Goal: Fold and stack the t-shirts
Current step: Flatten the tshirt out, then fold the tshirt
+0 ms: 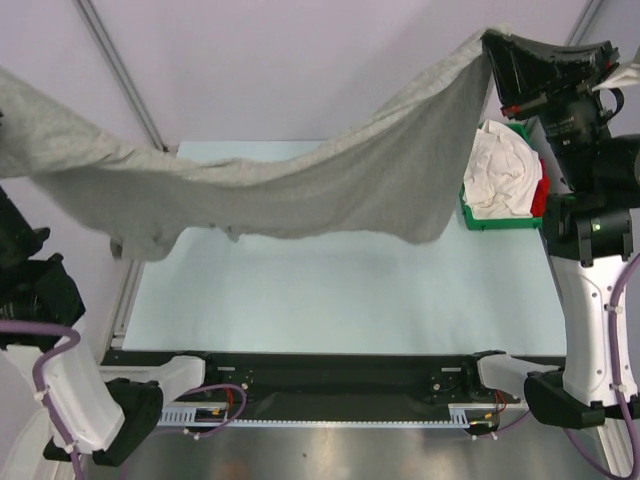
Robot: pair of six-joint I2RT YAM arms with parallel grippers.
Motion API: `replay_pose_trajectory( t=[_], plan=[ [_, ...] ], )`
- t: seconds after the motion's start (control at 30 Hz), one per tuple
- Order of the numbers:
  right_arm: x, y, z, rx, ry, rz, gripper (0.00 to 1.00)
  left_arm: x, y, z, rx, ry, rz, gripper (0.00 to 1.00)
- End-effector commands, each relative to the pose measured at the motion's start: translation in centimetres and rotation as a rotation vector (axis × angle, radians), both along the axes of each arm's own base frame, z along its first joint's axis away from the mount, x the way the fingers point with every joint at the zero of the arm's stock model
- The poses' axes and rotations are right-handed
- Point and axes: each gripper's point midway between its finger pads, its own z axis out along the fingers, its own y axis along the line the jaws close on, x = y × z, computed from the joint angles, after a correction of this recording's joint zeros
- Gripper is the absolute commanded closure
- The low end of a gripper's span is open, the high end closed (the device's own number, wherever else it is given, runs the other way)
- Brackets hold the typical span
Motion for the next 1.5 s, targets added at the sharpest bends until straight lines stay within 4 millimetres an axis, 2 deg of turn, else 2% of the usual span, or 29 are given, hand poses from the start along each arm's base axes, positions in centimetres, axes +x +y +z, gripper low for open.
replay_pose_trajectory(
  t=[0.0, 0.07, 0.13, 0.2, 0.27, 0.37, 0.4, 0.47, 0.5, 0.53, 0.6, 0.7, 0.73, 0.77, 0.8, 0.83, 0.87, 0.9, 0.97, 1.0, 1.03, 1.07, 1.1, 1.17, 1.2, 1.23, 1.3, 1.33, 1.47],
  plan=[
    [-5.2, 2.0, 0.5, -0.050, -0.071, 0.155, 1.00, -0.2, 2.0, -0.7, -0.024, 0.023, 0.149, 1.00],
    [-7.9, 2.3, 1.3, -0.056, -0.112, 0.174, 1.00, -1.0, 1.9, -0.5, -0.007, 0.018, 0.160, 1.00],
    [-8.5, 2.5, 1.2, -0.066, -0.117, 0.173, 1.00, -1.5, 2.3, -0.5, -0.008, 0.019, 0.191, 1.00],
    [-7.4, 2.6, 0.3, -0.071, -0.090, 0.157, 1.00, -0.8, 2.2, -0.6, -0.006, 0.029, 0.195, 1.00],
    [-4.8, 3.2, -1.8, -0.071, -0.021, 0.147, 1.00, 1.3, 1.9, -1.4, 0.006, 0.071, 0.204, 0.99],
    [-0.8, 4.0, -4.6, -0.082, 0.060, 0.132, 1.00, 8.1, 0.7, -4.1, 0.041, 0.198, 0.223, 1.00],
    [1.1, 4.4, -6.6, -0.103, 0.108, 0.116, 1.00, 11.4, 0.2, -5.6, 0.061, 0.258, 0.233, 1.00],
    [3.6, 4.7, -9.0, -0.105, 0.166, 0.088, 1.00, 17.1, -0.4, -9.2, 0.086, 0.362, 0.252, 1.00],
    [6.0, 5.0, -11.9, -0.122, 0.230, 0.067, 1.00, 19.4, -0.7, -10.9, 0.089, 0.402, 0.247, 1.00],
    [7.6, 4.7, -13.4, -0.125, 0.260, 0.020, 1.00, 24.2, -1.4, -14.9, 0.115, 0.507, 0.245, 1.00],
    [10.8, 4.7, -16.8, -0.149, 0.324, -0.025, 1.00, 28.4, -1.9, -18.7, 0.106, 0.573, 0.231, 1.00],
    [15.6, 3.5, -23.6, -0.179, 0.465, -0.135, 1.00, 36.1, -3.5, -27.0, 0.126, 0.719, 0.193, 1.00],
    [18.1, 3.0, -27.4, -0.189, 0.552, -0.181, 1.00, 37.9, -3.8, -29.1, 0.127, 0.753, 0.188, 1.00],
    [19.4, 2.5, -29.6, -0.204, 0.591, -0.208, 1.00, 41.9, -4.5, -34.2, 0.146, 0.834, 0.188, 1.00],
    [20.6, 2.1, -30.9, -0.203, 0.596, -0.231, 1.00, 43.7, -4.9, -36.4, 0.142, 0.866, 0.180, 1.00],
    [23.1, 1.2, -35.1, -0.224, 0.679, -0.263, 1.00, 45.7, -5.3, -38.3, 0.138, 0.890, 0.170, 1.00],
    [24.2, 0.7, -37.3, -0.240, 0.713, -0.275, 1.00, 47.3, -5.6, -40.3, 0.135, 0.911, 0.162, 1.00],
    [25.6, 0.3, -39.2, -0.241, 0.745, -0.283, 1.00, 50.2, -6.3, -45.6, 0.127, 0.983, 0.135, 0.99],
    [28.9, -1.4, -43.8, -0.246, 0.845, -0.302, 1.00, 52.3, -6.8, -46.7, 0.074, 0.961, 0.099, 1.00],
    [29.9, -2.0, -44.8, -0.244, 0.865, -0.305, 1.00, 54.4, -7.3, -51.5, 0.044, 1.019, 0.070, 1.00],
    [30.7, -2.2, -45.8, -0.253, 0.884, -0.297, 1.00, 55.5, -7.5, -49.6, 0.014, 0.971, 0.056, 1.00],
    [31.9, -2.9, -49.0, -0.271, 0.946, -0.299, 1.00, 56.5, -7.7, -51.3, 0.001, 1.005, 0.046, 1.00],
    [33.0, -3.0, -48.2, -0.276, 0.942, -0.299, 1.00, 57.7, -8.0, -54.0, -0.028, 1.029, 0.029, 1.00],
    [34.1, -3.5, -49.6, -0.298, 0.967, -0.294, 1.00, 58.9, -8.7, -53.0, -0.041, 0.986, -0.008, 1.00],
    [34.6, -3.5, -51.7, -0.313, 1.014, -0.287, 1.00, 59.2, -8.7, -53.4, -0.078, 0.976, -0.023, 1.00],
    [35.4, -3.8, -50.9, -0.319, 0.995, -0.294, 1.00, 59.7, -8.5, -53.9, -0.095, 0.973, -0.027, 1.00],
    [36.2, -4.7, -52.7, -0.318, 1.034, -0.307, 1.00, 59.8, -7.8, -53.9, -0.142, 0.956, -0.028, 1.00],
    [36.8, -4.8, -52.2, -0.308, 1.022, -0.299, 1.00, 59.8, -7.7, -54.0, -0.156, 0.950, -0.036, 1.00],
    [38.1, -4.9, -54.1, -0.320, 1.066, -0.262, 1.00, 59.6, -5.7, -53.9, -0.206, 0.957, -0.050, 1.00]
  ],
)
